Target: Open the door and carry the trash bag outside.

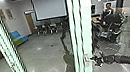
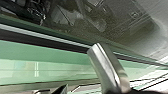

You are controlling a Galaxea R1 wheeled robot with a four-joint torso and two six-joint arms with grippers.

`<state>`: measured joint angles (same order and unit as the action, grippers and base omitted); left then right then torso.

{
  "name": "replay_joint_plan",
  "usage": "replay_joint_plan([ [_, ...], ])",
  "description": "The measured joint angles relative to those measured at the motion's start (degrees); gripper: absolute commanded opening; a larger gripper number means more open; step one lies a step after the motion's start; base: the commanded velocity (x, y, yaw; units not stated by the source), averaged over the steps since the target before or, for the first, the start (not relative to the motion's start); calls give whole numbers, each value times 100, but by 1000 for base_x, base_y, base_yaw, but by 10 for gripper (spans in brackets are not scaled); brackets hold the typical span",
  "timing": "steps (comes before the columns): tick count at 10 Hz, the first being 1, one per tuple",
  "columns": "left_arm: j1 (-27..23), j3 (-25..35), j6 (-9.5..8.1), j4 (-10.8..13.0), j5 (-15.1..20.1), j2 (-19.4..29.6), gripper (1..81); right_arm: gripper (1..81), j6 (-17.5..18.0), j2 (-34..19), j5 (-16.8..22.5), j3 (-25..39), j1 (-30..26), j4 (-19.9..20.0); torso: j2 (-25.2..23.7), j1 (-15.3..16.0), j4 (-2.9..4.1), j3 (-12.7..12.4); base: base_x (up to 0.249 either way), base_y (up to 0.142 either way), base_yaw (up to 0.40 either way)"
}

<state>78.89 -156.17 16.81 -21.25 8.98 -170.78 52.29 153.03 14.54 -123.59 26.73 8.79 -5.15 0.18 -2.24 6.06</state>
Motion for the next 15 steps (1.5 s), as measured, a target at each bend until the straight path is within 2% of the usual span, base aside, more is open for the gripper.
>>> replay_joint_plan([
  [3,17,0,0,0,5,0,10,811,33,-61,-400,123,135,74,0,0,0,-2,0,0,0],
  [6,28,0,0,0,22,2,10,811,66,-77,-1034,197,345,146,0,0,0,-5,0,0,0],
  [8,30,0,0,0,24,2,10,811,99,-85,-1157,223,391,171,0,0,0,-5,0,0,0],
  [9,33,0,0,0,27,0,10,811,116,-118,-1117,267,374,173,0,2,0,-5,0,0,0],
  [13,33,0,0,-2,18,-11,10,811,113,-232,17,350,39,149,0,6,0,-5,0,0,0],
  [15,33,0,-2,-5,16,-15,10,811,72,-173,533,176,-100,144,2,6,0,-5,0,0,0],
])
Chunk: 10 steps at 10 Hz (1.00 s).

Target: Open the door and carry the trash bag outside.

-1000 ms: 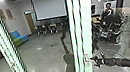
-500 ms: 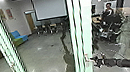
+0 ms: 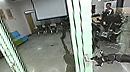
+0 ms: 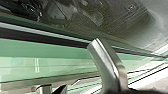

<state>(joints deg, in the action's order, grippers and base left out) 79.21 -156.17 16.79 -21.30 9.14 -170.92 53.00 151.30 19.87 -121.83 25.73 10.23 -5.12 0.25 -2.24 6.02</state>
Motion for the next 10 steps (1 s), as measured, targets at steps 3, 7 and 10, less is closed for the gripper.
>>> replay_joint_plan([
  [3,28,0,0,-83,-20,0,10,811,-45,358,546,-769,-82,18,0,0,0,0,0,0,0],
  [7,61,0,0,-98,-20,0,10,811,-96,703,863,-1497,-66,11,-5,-11,0,-4,0,0,0],
  [10,61,0,0,-98,-17,0,10,811,-45,614,388,-1235,65,2,-9,-15,-2,-6,0,0,0],
])
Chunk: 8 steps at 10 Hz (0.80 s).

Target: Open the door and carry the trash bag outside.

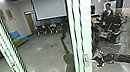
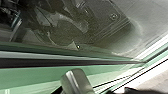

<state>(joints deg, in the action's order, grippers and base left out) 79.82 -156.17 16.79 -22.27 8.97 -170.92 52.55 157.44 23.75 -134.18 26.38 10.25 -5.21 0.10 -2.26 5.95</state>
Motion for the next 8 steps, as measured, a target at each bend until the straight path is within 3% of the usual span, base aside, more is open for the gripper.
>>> replay_joint_plan([
  [4,0,0,0,0,-2,-2,10,811,91,-88,-903,229,272,33,0,0,-5,-2,0,0,0],
  [8,2,0,0,0,0,-2,10,811,127,-201,-875,395,243,24,0,2,-5,-2,0,0,0],
])
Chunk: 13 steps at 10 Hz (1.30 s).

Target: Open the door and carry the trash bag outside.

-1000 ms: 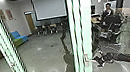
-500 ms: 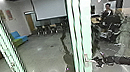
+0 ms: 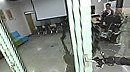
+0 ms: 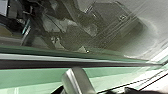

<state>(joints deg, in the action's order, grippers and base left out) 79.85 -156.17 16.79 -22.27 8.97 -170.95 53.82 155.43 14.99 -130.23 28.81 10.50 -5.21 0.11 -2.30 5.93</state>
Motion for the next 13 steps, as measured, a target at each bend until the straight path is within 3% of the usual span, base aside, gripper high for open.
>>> replay_joint_plan([
  [7,-2,0,2,0,-5,0,10,811,43,-146,146,286,-72,-20,4,13,0,7,0,0,0],
  [11,-22,0,0,0,-49,0,10,811,-35,-273,127,553,-246,41,2,5,-2,431,0,0,0],
  [13,-68,0,0,0,-63,0,10,811,1,-247,104,545,-246,41,2,7,-2,496,0,0,0],
])
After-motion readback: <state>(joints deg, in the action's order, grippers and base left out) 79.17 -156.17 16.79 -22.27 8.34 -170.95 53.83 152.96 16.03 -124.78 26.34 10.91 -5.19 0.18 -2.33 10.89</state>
